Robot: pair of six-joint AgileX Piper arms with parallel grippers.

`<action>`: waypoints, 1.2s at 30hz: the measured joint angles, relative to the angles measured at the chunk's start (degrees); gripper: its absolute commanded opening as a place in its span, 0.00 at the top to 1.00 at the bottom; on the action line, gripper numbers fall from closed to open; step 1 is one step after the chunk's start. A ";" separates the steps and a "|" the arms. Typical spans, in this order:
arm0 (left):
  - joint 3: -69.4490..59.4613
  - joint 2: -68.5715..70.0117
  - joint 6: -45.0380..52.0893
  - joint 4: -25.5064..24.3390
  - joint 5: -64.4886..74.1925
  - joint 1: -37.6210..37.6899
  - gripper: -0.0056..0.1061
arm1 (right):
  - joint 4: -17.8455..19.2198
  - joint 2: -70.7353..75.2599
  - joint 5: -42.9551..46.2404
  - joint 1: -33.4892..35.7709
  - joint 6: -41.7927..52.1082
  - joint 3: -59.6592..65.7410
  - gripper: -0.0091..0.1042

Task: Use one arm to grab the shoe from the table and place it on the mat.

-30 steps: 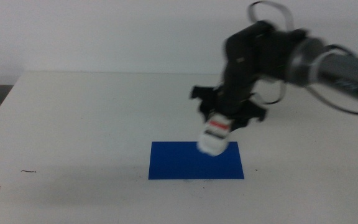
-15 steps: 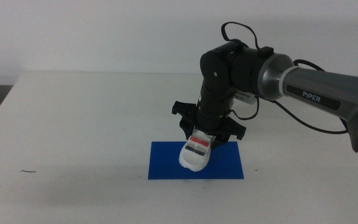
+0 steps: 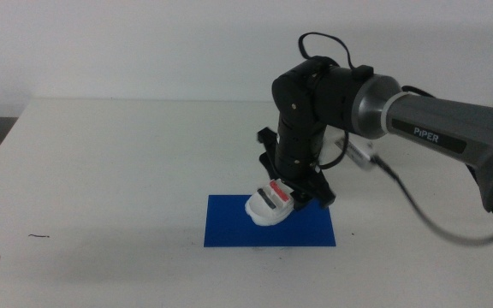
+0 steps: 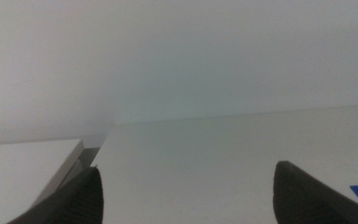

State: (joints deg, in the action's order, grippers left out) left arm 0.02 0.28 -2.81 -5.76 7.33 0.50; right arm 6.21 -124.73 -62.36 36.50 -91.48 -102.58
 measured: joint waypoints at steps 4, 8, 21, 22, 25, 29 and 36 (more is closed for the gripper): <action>0.00 0.00 0.00 0.00 0.00 0.00 0.11 | 3.37 0.00 -3.48 2.32 -23.36 -0.49 0.81; 0.00 0.00 0.00 0.00 0.00 0.00 0.11 | 2.88 0.00 -3.63 3.00 -29.55 -0.63 0.81; 0.00 0.00 0.00 0.00 0.00 0.00 0.11 | -1.10 -0.32 -0.65 2.29 -29.80 -0.63 0.81; 0.00 0.00 0.00 0.00 0.00 0.00 0.11 | -1.10 -0.55 -0.35 2.29 -29.80 -0.63 0.81; 0.00 0.00 0.00 0.00 0.00 0.00 0.11 | -1.10 -0.94 0.06 2.29 -29.80 -0.63 0.81; 0.00 0.00 0.00 0.00 0.00 0.00 0.11 | -1.71 -2.44 0.63 2.29 -29.80 -0.63 0.79; 0.00 0.00 0.00 0.00 0.00 0.00 0.11 | -2.47 -3.52 1.45 2.29 -29.80 -0.63 0.45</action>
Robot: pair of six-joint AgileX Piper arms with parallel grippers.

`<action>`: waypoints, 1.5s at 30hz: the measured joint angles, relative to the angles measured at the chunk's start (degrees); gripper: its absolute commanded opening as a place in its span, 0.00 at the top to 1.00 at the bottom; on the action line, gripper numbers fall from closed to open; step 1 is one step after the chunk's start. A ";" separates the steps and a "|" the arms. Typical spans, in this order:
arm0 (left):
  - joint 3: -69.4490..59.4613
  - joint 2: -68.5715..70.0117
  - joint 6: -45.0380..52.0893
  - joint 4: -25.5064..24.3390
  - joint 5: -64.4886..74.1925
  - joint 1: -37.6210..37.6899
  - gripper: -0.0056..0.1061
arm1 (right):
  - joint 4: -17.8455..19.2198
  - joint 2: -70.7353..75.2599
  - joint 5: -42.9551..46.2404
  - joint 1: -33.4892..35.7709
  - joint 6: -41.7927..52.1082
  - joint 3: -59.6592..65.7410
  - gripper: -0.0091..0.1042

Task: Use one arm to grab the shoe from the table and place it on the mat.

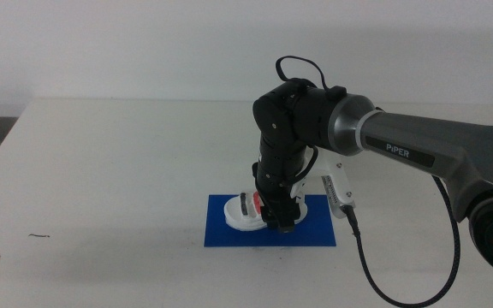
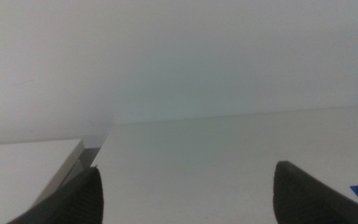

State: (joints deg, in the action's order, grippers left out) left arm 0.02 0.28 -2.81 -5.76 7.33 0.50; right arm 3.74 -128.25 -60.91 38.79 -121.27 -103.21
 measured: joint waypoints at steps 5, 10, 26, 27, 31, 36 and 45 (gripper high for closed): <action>0.00 0.00 0.00 0.00 0.00 0.00 0.11 | 0.36 0.00 0.00 0.00 0.00 0.00 0.20; 0.00 0.00 0.00 0.00 0.00 0.00 0.11 | -0.46 3.19 -1.93 0.00 3.16 0.00 0.20; 0.00 0.00 0.00 0.00 0.00 0.00 0.11 | 1.04 32.28 -4.84 -1.16 97.79 1.62 0.20; 0.00 0.00 0.00 0.00 0.00 0.00 0.11 | 2.33 34.42 -3.67 -1.28 98.17 2.70 0.20; 0.00 0.00 0.00 0.00 0.00 0.00 0.11 | 4.96 45.76 1.99 -3.09 106.54 13.50 0.20; 0.00 0.00 0.00 0.00 0.00 0.00 0.11 | 4.86 63.33 16.75 -7.93 113.53 35.17 0.20; 0.00 0.00 0.00 0.00 0.00 0.00 0.11 | 1.43 94.43 42.39 -18.02 116.60 73.02 0.20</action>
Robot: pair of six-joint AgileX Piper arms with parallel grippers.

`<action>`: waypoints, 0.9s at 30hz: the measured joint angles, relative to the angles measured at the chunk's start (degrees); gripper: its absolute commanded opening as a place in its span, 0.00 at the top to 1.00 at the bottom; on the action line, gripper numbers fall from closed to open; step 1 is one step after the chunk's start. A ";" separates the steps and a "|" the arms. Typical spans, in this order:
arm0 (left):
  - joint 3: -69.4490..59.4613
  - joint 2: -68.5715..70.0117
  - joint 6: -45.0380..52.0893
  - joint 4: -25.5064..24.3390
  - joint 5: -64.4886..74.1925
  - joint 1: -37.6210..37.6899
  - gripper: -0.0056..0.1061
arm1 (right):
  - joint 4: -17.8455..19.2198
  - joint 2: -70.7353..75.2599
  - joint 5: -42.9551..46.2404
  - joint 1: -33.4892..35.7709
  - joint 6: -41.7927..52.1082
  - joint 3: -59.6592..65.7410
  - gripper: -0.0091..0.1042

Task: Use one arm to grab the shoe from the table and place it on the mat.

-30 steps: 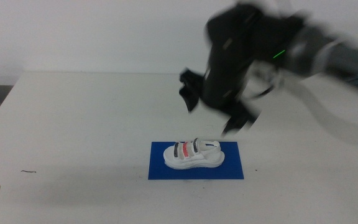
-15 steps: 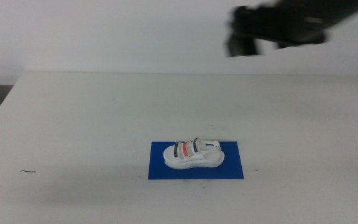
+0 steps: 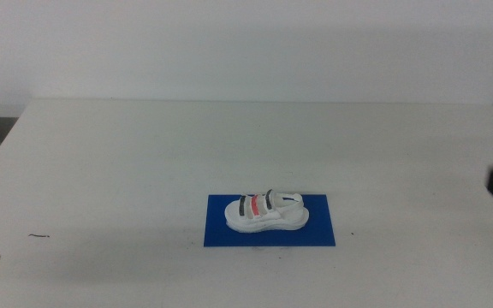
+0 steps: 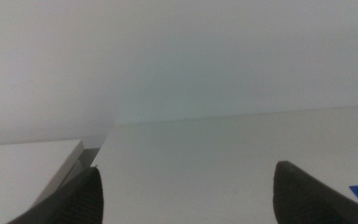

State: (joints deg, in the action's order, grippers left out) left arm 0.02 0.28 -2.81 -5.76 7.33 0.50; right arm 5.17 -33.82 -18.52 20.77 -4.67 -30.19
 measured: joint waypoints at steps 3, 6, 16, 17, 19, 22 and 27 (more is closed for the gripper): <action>0.00 0.00 0.00 0.00 0.00 0.00 0.11 | -0.75 8.60 4.69 -2.17 1.83 8.80 0.20; 0.00 0.00 0.00 0.00 0.00 0.00 0.11 | -1.28 15.09 7.70 -4.66 2.30 16.00 0.20; 0.00 0.00 0.00 0.00 0.00 0.00 0.11 | -0.28 30.56 10.07 -14.69 2.30 27.31 0.20; 0.00 0.00 0.00 0.00 0.00 0.00 0.11 | -0.28 31.91 10.07 -15.69 2.30 28.31 0.20; 0.00 0.00 0.00 0.00 0.00 0.00 0.11 | -0.28 33.12 10.11 -17.32 2.30 29.55 0.20; 0.00 0.00 0.00 0.00 0.00 0.00 0.11 | -0.28 33.56 10.07 -19.29 2.30 29.94 0.20; 0.00 0.00 0.00 0.00 0.00 0.00 0.11 | -0.28 33.56 10.37 -20.03 2.30 29.97 0.20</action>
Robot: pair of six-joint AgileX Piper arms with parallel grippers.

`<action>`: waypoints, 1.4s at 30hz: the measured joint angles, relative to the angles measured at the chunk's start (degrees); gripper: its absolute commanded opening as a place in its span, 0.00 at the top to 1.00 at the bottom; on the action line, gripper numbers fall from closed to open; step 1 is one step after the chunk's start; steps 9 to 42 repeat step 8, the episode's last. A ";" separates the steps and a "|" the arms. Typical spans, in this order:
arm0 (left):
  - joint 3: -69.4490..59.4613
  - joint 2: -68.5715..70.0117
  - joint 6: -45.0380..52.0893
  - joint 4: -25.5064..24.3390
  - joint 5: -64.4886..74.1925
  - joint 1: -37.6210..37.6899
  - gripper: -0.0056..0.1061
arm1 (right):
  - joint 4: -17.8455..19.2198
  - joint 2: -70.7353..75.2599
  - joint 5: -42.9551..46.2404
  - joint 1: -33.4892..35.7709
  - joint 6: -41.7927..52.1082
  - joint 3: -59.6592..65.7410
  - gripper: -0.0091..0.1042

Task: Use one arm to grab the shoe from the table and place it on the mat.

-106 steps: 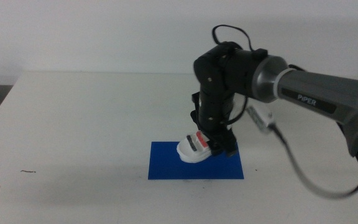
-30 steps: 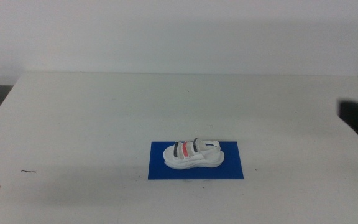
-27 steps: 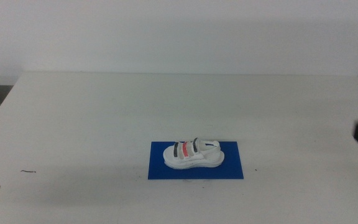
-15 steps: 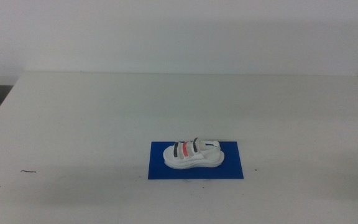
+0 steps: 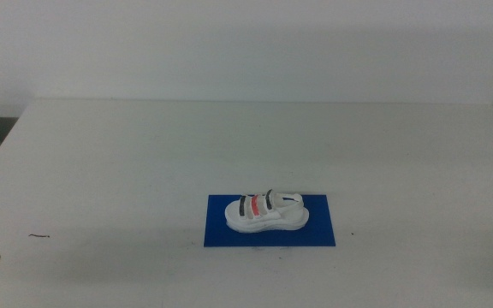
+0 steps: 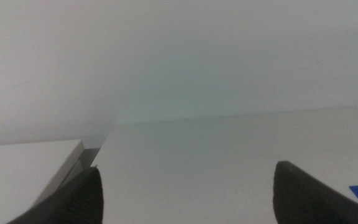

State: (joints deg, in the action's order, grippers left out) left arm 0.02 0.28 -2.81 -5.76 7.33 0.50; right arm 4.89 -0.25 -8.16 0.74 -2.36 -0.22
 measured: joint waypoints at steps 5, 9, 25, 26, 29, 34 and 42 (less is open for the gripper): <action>0.00 0.00 0.00 0.00 0.00 0.00 0.11 | -0.74 0.00 1.67 -0.14 0.00 0.00 0.20; 0.00 0.00 0.00 0.00 0.00 0.00 0.11 | -0.81 0.00 1.92 -0.14 0.00 0.00 0.20; 0.00 0.00 0.00 0.00 0.00 0.00 0.11 | -0.81 0.00 1.92 -0.14 0.00 0.00 0.20; 0.00 0.00 0.00 0.00 0.00 0.00 0.11 | -0.81 0.00 1.92 -0.14 0.00 0.00 0.20; 0.00 0.00 0.00 0.00 0.00 0.00 0.11 | -0.81 0.00 1.92 -0.14 0.00 0.00 0.20; 0.00 0.00 0.00 0.00 0.00 0.00 0.11 | -0.81 0.00 1.92 -0.14 0.00 0.00 0.20; 0.00 0.00 0.00 0.00 0.00 0.00 0.11 | -0.81 0.00 1.92 -0.14 0.00 0.00 0.20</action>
